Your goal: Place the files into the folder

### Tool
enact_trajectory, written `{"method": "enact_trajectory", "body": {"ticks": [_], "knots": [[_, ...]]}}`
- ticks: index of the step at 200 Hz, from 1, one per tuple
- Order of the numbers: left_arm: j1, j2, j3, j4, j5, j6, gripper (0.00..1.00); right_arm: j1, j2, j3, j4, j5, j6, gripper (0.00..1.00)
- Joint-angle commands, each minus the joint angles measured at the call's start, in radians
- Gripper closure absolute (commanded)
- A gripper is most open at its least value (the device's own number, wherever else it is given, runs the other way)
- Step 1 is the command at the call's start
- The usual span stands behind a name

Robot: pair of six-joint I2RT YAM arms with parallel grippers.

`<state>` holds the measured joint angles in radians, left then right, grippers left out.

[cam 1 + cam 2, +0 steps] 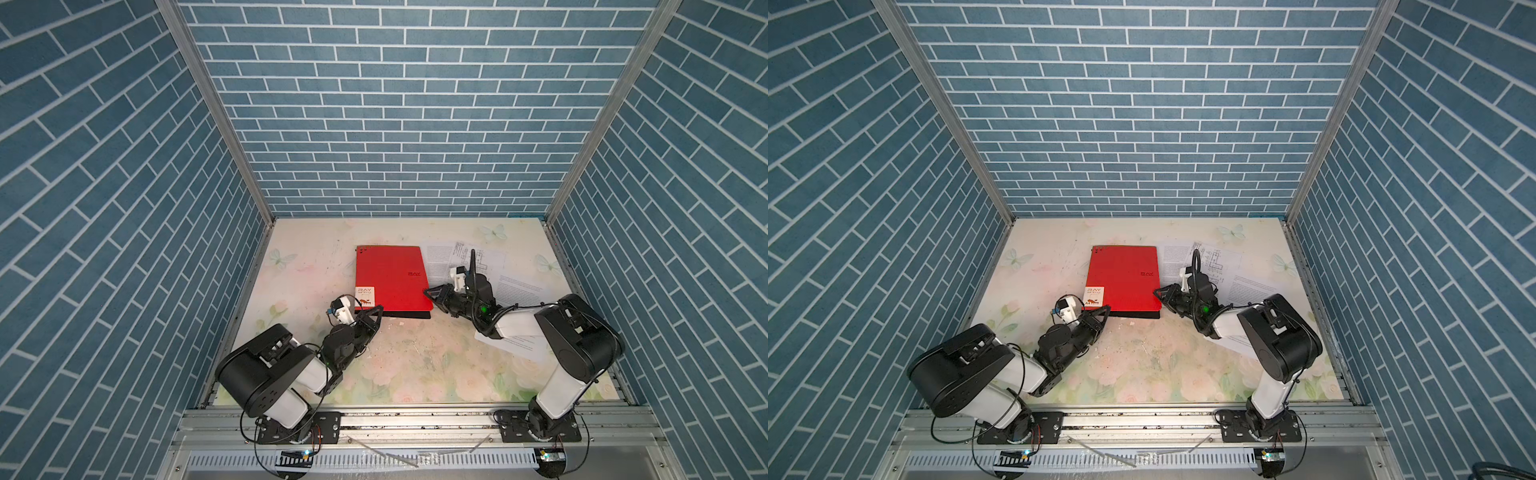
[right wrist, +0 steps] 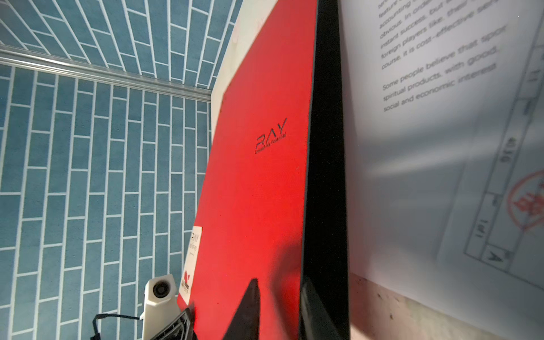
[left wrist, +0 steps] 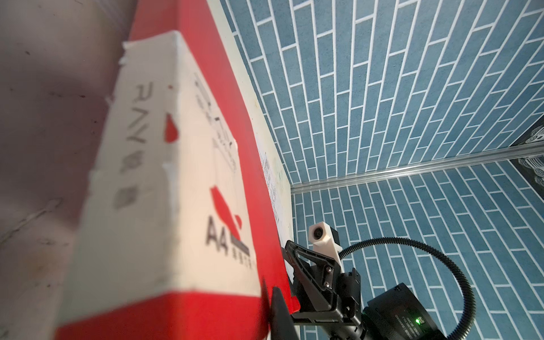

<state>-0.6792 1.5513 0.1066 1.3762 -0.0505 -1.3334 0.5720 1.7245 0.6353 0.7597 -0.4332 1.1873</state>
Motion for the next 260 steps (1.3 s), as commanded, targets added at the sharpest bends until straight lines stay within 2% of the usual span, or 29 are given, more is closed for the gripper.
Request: {"method": "enact_trajectory", "body": {"ticks": [1,30,68,100,120,136,157,184,201,219,238,260], "knots": [[-0.01,0.02,0.002,0.029,0.059,0.04,0.83,0.005,-0.019,-0.001,0.087,-0.045,0.03,0.83],[-0.01,0.015,-0.022,0.03,0.06,0.054,0.66,0.005,-0.04,-0.006,0.091,-0.042,0.025,0.94],[-0.011,0.013,-0.037,0.025,0.078,0.066,0.4,0.005,-0.064,0.001,0.075,-0.037,0.013,0.96],[-0.034,-0.039,-0.019,-0.077,0.07,0.094,0.34,0.005,-0.098,0.014,0.012,-0.02,-0.01,0.97],[-0.066,-0.168,0.01,-0.273,0.047,0.146,0.32,0.005,-0.123,0.023,-0.036,-0.006,-0.035,0.97],[-0.087,-0.335,0.065,-0.571,0.015,0.217,0.28,0.005,-0.137,0.025,-0.059,0.004,-0.044,0.97],[-0.126,-0.564,0.162,-1.002,-0.095,0.363,0.14,0.005,-0.146,0.028,-0.077,0.019,-0.047,0.98],[-0.134,-0.734,0.217,-1.269,-0.169,0.477,0.04,0.006,-0.147,0.044,-0.09,0.019,-0.049,0.98],[-0.138,-0.739,0.297,-1.46,-0.21,0.565,0.04,0.009,-0.154,0.055,-0.099,0.026,-0.049,0.98],[-0.164,-0.686,0.387,-1.584,-0.278,0.683,0.04,0.011,-0.168,0.064,-0.122,0.037,-0.055,0.98],[-0.214,-0.58,0.476,-1.648,-0.368,0.834,0.03,0.013,-0.187,0.073,-0.156,0.053,-0.069,0.97],[-0.291,-0.461,0.54,-1.639,-0.469,1.02,0.02,0.012,-0.21,0.08,-0.196,0.074,-0.081,0.98]]}}
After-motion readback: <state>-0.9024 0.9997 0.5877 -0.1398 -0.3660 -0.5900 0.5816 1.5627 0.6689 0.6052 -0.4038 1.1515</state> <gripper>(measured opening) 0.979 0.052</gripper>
